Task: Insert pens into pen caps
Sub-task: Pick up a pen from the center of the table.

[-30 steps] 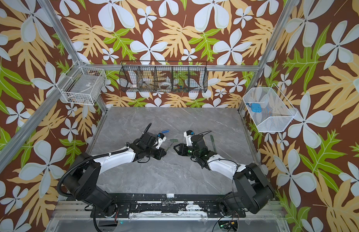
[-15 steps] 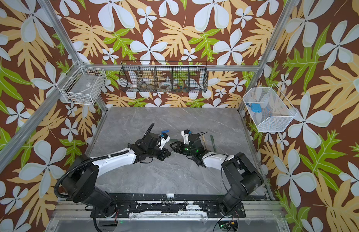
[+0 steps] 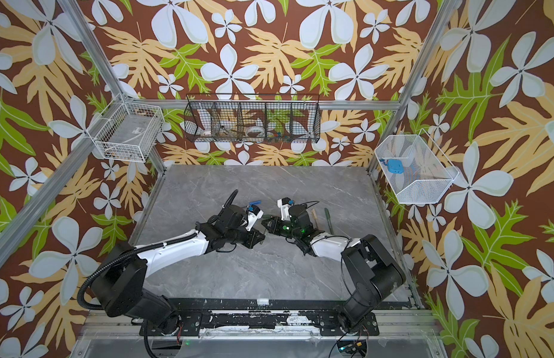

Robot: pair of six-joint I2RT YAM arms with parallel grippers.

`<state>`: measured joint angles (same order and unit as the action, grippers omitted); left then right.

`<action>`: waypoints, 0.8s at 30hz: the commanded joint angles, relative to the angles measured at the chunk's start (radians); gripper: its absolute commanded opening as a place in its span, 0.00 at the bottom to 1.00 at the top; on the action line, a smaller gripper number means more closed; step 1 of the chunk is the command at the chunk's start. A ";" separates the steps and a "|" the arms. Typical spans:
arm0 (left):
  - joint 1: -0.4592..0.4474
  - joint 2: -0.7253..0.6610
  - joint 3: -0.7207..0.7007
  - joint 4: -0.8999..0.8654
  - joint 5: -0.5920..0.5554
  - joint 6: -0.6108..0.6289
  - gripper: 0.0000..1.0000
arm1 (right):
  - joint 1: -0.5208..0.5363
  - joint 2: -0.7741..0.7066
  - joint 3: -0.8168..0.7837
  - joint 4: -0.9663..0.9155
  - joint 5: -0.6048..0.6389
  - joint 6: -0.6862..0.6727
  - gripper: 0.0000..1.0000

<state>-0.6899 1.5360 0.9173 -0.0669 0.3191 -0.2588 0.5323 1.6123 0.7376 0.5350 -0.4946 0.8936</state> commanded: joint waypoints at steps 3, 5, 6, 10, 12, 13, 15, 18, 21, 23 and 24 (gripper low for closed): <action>0.003 -0.051 -0.027 0.046 0.024 0.029 0.35 | -0.005 -0.052 0.030 -0.067 -0.002 -0.083 0.00; 0.004 -0.066 -0.043 0.071 0.065 0.052 0.43 | -0.004 -0.089 0.048 -0.114 -0.002 -0.128 0.00; 0.006 -0.071 -0.052 0.091 0.088 0.057 0.44 | -0.004 -0.105 0.064 -0.150 -0.031 -0.156 0.00; 0.049 -0.073 -0.099 0.234 0.257 0.016 0.44 | -0.004 -0.168 0.083 -0.240 -0.017 -0.206 0.00; 0.073 -0.068 -0.126 0.321 0.322 -0.024 0.44 | -0.005 -0.196 0.080 -0.267 -0.009 -0.219 0.00; 0.076 -0.066 -0.132 0.342 0.343 -0.029 0.44 | -0.005 -0.204 0.077 -0.273 0.011 -0.220 0.00; 0.076 -0.063 -0.135 0.376 0.392 -0.034 0.44 | -0.005 -0.216 0.068 -0.276 0.024 -0.222 0.00; 0.076 -0.076 -0.144 0.416 0.448 -0.046 0.45 | -0.005 -0.212 0.062 -0.268 0.024 -0.219 0.00; 0.076 -0.088 -0.147 0.415 0.461 -0.039 0.46 | -0.005 -0.198 0.057 -0.233 0.012 -0.200 0.00; 0.076 -0.088 -0.147 0.399 0.460 -0.031 0.47 | -0.005 -0.190 0.058 -0.223 0.010 -0.197 0.00; 0.076 -0.088 -0.146 0.392 0.455 -0.028 0.47 | -0.004 -0.190 0.059 -0.216 0.011 -0.197 0.00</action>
<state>-0.6151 1.4521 0.7712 0.2974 0.7403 -0.2893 0.5262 1.4193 0.7929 0.2779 -0.4885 0.6964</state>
